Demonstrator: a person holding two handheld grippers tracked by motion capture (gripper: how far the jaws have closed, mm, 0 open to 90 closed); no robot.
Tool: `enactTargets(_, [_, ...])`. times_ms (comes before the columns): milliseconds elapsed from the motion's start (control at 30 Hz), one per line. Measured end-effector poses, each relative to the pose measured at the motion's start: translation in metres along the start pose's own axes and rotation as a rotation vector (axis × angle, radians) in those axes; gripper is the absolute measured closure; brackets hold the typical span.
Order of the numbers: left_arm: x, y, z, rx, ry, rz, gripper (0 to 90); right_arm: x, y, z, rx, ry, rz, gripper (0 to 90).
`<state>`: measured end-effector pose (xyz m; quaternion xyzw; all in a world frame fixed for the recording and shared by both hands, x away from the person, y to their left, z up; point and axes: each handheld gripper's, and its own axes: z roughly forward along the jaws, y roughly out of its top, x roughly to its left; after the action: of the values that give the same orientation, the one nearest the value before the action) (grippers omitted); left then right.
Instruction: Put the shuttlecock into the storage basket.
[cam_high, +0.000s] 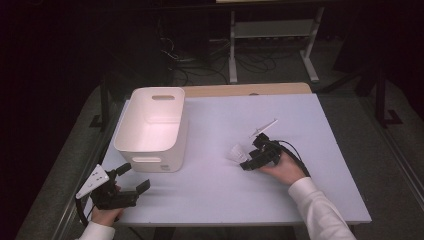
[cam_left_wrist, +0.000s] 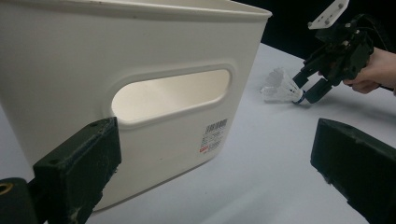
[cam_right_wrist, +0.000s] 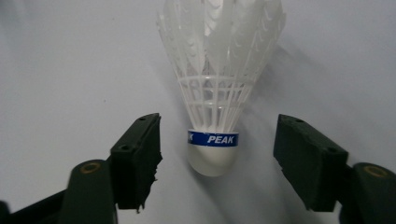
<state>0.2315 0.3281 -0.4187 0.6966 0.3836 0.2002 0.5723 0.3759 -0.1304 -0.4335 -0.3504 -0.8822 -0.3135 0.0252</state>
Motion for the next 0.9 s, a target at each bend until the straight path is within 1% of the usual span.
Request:
enactTargets(33, [0.0, 0.0, 0.0, 0.0, 0.0, 0.0, 1.4, 0.0, 0.0, 0.001, 0.001, -0.004, 0.004, 34.5])
enactTargets(67, [0.0, 0.0, 0.0, 0.002, 0.0, 0.001, 1.4, 0.0, 0.0, 0.001, 0.004, 0.005, 0.009, 35.0])
enactTargets(133, [0.0, 0.0, 0.0, 0.002, 0.0, 0.0, 1.4, -0.001, 0.0, 0.002, 0.007, -0.003, 0.006, 36.1])
enactTargets(167, [0.0, 0.0, 0.0, 0.002, 0.0, 0.001, 1.4, -0.002, 0.0, 0.002, 0.005, -0.009, 0.002, 38.4])
enactTargets(200, [0.0, 0.0, 0.0, 0.002, 0.001, 0.001, 1.4, -0.002, 0.0, 0.002, 0.004, -0.009, 0.003, 41.1])
enactTargets(233, [0.0, 0.0, 0.0, 0.0, 0.001, -0.004, 1.4, -0.002, 0.0, 0.001, 0.006, -0.001, 0.013, 45.8])
enactTargets(267, [0.0, 0.0, 0.0, 0.0, 0.001, -0.004, 1.4, -0.002, 0.0, 0.001, 0.006, -0.001, 0.013, 45.8])
enactTargets(300, [0.0, 0.0, 0.0, 0.0, 0.001, -0.002, 1.4, -0.002, 0.0, 0.0, 0.008, -0.006, 0.013, 48.6])
enactTargets(333, [0.0, 0.0, 0.0, 0.002, 0.001, 0.0, 1.4, -0.003, 0.0, 0.0, 0.006, -0.003, 0.012, 54.4])
enactTargets(400, [0.0, 0.0, 0.0, 0.004, 0.002, 0.003, 1.4, -0.001, 0.0, -0.001, 0.0, 0.002, 0.004, 62.0])
enactTargets(467, [0.0, 0.0, 0.001, 0.002, 0.001, 0.003, 1.4, 0.0, 0.001, -0.002, -0.002, 0.0, 0.002, 63.1])
enactTargets(500, [0.0, 0.0, 0.001, 0.002, 0.001, 0.0, 1.4, 0.001, 0.001, -0.003, -0.004, -0.014, 0.002, 63.4])
enactTargets(600, [0.0, 0.0, 0.0, 0.0, 0.001, -0.004, 1.4, -0.001, 0.001, -0.004, -0.004, -0.008, 0.019, 63.6])
enactTargets(700, [0.0, 0.0, 0.0, 0.0, 0.0, -0.004, 1.4, -0.002, 0.001, -0.006, -0.019, 0.006, 0.03, 63.7])
enactTargets(767, [0.0, 0.0, 0.001, 0.002, -0.001, -0.003, 1.4, -0.002, 0.001, -0.01, -0.047, 0.021, 0.039, 63.8])
enactTargets(800, [0.0, 0.0, 0.001, 0.002, -0.002, -0.006, 1.4, -0.002, 0.001, -0.011, -0.056, 0.012, 0.031, 63.8])
enactTargets(833, [0.0, -0.001, 0.001, 0.001, -0.002, -0.008, 1.4, -0.002, 0.002, -0.013, -0.059, 0.01, 0.043, 63.8])
enactTargets(867, [0.0, -0.001, 0.001, 0.0, -0.001, -0.013, 1.4, -0.002, 0.002, -0.014, -0.061, 0.011, 0.039, 63.8])
enactTargets(900, [0.0, -0.001, 0.001, 0.002, -0.001, -0.011, 1.4, -0.001, 0.003, -0.016, -0.063, 0.021, 0.041, 63.8])
